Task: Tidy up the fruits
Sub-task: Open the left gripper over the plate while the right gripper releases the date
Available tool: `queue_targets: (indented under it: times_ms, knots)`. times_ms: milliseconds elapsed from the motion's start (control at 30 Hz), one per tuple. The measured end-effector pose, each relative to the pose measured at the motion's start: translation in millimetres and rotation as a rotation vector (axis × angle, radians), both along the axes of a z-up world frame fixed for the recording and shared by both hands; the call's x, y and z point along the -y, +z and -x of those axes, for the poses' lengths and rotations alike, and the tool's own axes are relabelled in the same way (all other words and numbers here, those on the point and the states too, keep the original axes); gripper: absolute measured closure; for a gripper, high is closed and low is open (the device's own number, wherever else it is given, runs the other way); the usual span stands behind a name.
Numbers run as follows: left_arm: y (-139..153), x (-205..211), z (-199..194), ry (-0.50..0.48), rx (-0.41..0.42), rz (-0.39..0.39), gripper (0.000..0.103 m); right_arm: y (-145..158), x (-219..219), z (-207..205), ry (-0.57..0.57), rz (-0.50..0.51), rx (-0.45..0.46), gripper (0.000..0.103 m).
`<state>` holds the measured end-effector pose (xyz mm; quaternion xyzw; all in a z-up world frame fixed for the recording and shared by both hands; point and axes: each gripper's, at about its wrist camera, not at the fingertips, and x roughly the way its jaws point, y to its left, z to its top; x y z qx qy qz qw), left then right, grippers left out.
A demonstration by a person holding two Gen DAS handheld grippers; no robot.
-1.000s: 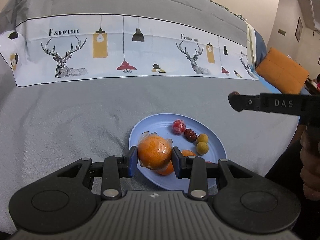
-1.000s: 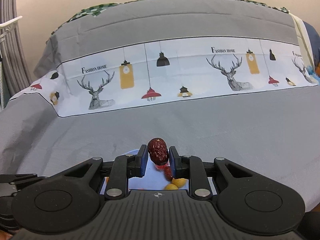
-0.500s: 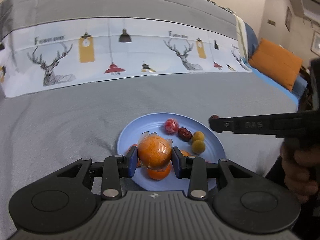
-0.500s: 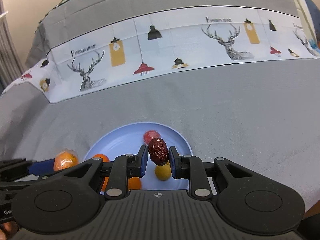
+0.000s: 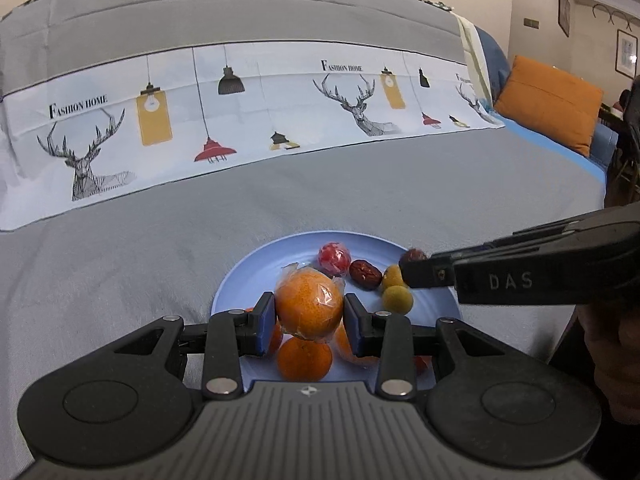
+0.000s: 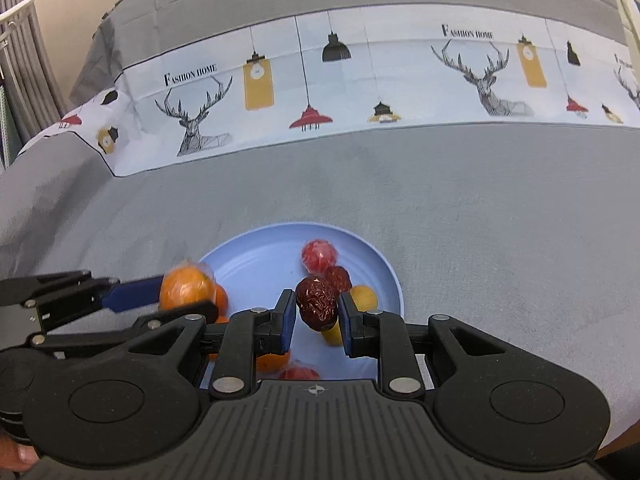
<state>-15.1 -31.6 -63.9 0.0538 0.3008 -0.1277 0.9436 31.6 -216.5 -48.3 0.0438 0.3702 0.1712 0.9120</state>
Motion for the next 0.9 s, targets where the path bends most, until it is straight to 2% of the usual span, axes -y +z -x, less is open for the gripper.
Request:
queue_targets:
  times_ms: [33, 67, 100, 133, 233, 367, 500, 600, 700, 767, 800, 867, 900]
  knots:
    - [0, 1, 1, -0.005, 0.009, -0.007, 0.063, -2, 0, -1, 0.001, 0.001, -0.011, 0.079]
    - [1, 2, 1, -0.01, 0.017, -0.013, 0.062, -3, -1, -2, 0.001, 0.009, -0.019, 0.074]
    - [2, 3, 3, -0.017, 0.025, -0.015, 0.061, -4, -2, -3, -0.001, 0.017, -0.021, 0.062]
    - [3, 4, 4, -0.021, 0.036, -0.017, 0.06, -5, -2, -2, -0.005, 0.023, -0.018, 0.055]
    - [6, 2, 6, -0.017, 0.049, -0.015, 0.057, -4, -1, -2, -0.021, 0.026, -0.009, 0.047]
    - [8, -2, 8, 0.003, 0.041, -0.026, 0.057, -3, 2, -1, -0.044, 0.03, 0.001, 0.045]
    - [15, -11, 13, 0.055, -0.005, -0.04, 0.057, -3, 7, 0, -0.09, 0.044, 0.002, 0.043]
    - [25, -25, 18, 0.12, -0.047, -0.017, 0.057, -10, 14, -6, -0.161, 0.069, -0.05, 0.043]
    - [30, -40, 27, 0.17, -0.113, 0.031, 0.057, -22, 23, -13, -0.205, 0.05, -0.137, 0.044]
    - [31, -48, 35, 0.181, -0.144, 0.04, 0.057, -28, 22, -15, -0.194, 0.045, -0.172, 0.057]
    - [31, -52, 38, 0.182, -0.153, 0.045, 0.057, -30, 20, -15, -0.175, 0.046, -0.181, 0.07]
    - [35, -58, 41, 0.189, -0.155, 0.076, 0.057, -33, 13, -16, -0.144, 0.049, -0.191, 0.078]
    - [36, -59, 41, 0.196, -0.15, 0.083, 0.057, -35, 9, -17, -0.143, 0.069, -0.188, 0.078]
